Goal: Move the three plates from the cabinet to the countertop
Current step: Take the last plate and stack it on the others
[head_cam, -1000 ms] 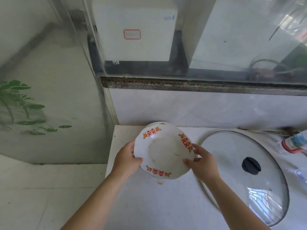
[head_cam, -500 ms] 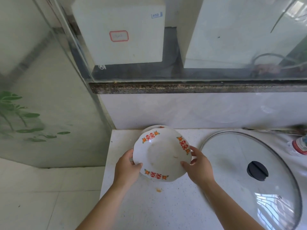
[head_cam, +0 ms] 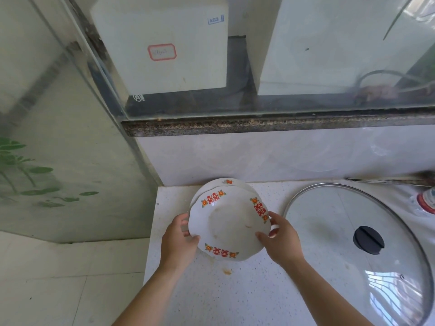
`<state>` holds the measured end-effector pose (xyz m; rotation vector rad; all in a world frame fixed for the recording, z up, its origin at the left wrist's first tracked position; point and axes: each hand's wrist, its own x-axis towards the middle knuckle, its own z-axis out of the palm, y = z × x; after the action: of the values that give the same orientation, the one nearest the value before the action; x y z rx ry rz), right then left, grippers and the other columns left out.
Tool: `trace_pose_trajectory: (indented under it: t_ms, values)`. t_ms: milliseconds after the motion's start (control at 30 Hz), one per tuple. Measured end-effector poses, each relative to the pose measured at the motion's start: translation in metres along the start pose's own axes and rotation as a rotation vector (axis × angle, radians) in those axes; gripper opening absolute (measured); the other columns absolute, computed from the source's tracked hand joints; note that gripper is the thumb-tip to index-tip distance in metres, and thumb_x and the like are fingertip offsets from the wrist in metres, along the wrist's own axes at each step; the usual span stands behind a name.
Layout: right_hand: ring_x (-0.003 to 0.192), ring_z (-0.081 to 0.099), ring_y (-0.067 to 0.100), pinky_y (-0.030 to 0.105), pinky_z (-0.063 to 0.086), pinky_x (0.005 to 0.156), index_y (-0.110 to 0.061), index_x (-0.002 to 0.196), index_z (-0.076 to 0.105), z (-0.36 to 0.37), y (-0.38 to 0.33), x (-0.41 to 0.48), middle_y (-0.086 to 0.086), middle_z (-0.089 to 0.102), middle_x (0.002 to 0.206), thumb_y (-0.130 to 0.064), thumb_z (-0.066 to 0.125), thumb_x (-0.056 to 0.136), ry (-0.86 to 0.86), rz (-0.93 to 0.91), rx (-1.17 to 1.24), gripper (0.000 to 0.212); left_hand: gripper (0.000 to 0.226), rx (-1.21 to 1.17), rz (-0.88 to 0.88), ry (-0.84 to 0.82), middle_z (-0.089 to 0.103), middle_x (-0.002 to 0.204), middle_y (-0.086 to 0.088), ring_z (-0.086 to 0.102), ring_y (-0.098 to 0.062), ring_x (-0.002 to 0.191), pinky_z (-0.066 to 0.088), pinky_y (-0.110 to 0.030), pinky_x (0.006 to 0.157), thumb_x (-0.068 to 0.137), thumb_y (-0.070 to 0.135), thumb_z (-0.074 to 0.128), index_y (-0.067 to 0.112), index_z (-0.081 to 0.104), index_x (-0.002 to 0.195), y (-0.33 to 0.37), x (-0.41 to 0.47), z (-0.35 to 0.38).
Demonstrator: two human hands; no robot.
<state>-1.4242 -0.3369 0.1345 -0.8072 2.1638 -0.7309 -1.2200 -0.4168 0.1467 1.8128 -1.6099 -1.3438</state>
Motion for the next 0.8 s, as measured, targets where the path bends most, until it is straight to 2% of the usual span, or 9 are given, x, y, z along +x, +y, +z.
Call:
trace_pose_trajectory:
  t_ms: [167, 267, 333, 400, 533, 633, 800]
  values:
    - [0.092, 0.055, 0.012, 0.027, 0.05, 0.076, -0.025, 0.134, 0.044, 0.002, 0.002, 0.001, -0.002, 0.052, 0.121, -0.024, 0.072, 0.078, 0.014, -0.012, 0.005, 0.063, 0.05, 0.019, 0.014, 0.007, 0.059, 0.112, 0.004, 0.056, -0.012, 0.094, 0.041, -0.012, 0.068, 0.079, 0.0, 0.066, 0.019, 0.051, 0.124, 0.0, -0.001, 0.0]
    - [0.098, 0.055, 0.013, 0.033, 0.051, 0.083, -0.025, 0.135, 0.042, 0.004, 0.002, 0.003, -0.002, 0.051, 0.126, -0.023, 0.072, 0.078, 0.01, -0.007, 0.036, 0.064, 0.051, 0.039, 0.017, 0.003, 0.059, 0.121, 0.0, 0.055, -0.014, 0.104, 0.042, -0.022, 0.083, 0.078, 0.002, 0.068, 0.017, 0.051, 0.124, -0.001, 0.001, 0.0]
    - [0.098, 0.056, 0.012, 0.036, 0.053, 0.084, -0.024, 0.136, 0.041, 0.005, 0.002, 0.005, -0.002, 0.054, 0.126, -0.02, 0.071, 0.079, 0.009, -0.005, 0.057, 0.064, 0.052, 0.044, 0.008, -0.005, 0.056, 0.127, -0.001, 0.054, -0.018, 0.112, 0.043, -0.027, 0.086, 0.079, 0.004, 0.068, 0.017, 0.051, 0.126, -0.002, 0.004, -0.001]
    - [0.095, 0.056, 0.012, 0.034, 0.054, 0.079, -0.024, 0.136, 0.041, 0.007, 0.003, 0.006, -0.002, 0.055, 0.125, -0.017, 0.07, 0.08, 0.006, -0.008, 0.087, 0.063, 0.054, 0.035, -0.007, -0.021, 0.053, 0.131, -0.001, 0.054, -0.018, 0.114, 0.045, -0.03, 0.088, 0.08, 0.006, 0.068, 0.017, 0.049, 0.129, -0.002, 0.005, -0.001]
    - [0.09, 0.057, 0.01, 0.017, 0.047, 0.064, -0.025, 0.137, 0.041, 0.01, 0.005, 0.011, -0.004, 0.057, 0.125, -0.012, 0.068, 0.082, 0.003, -0.011, 0.133, 0.062, 0.049, -0.012, -0.024, -0.067, 0.056, 0.129, 0.0, 0.057, -0.018, 0.112, 0.047, -0.029, 0.085, 0.084, 0.003, 0.062, 0.018, 0.049, 0.129, 0.0, 0.004, 0.0]
    - [0.084, 0.057, 0.009, 0.01, 0.046, 0.051, -0.027, 0.136, 0.041, 0.011, 0.005, 0.017, -0.004, 0.056, 0.124, -0.01, 0.067, 0.082, 0.001, 0.023, 0.18, 0.062, 0.05, -0.012, -0.031, -0.07, 0.058, 0.127, -0.001, 0.058, -0.022, 0.112, 0.05, -0.035, 0.089, 0.084, 0.0, 0.061, 0.017, 0.05, 0.129, 0.002, 0.005, 0.002]
    - [0.082, 0.061, 0.008, 0.012, 0.046, 0.047, -0.032, 0.134, 0.044, 0.013, 0.007, 0.027, -0.003, 0.058, 0.12, -0.007, 0.066, 0.082, 0.004, 0.044, 0.223, 0.062, 0.049, 0.003, -0.021, -0.042, 0.058, 0.127, -0.001, 0.06, -0.021, 0.108, 0.05, -0.029, 0.083, 0.083, 0.001, 0.063, 0.018, 0.052, 0.128, -0.001, 0.01, 0.005]
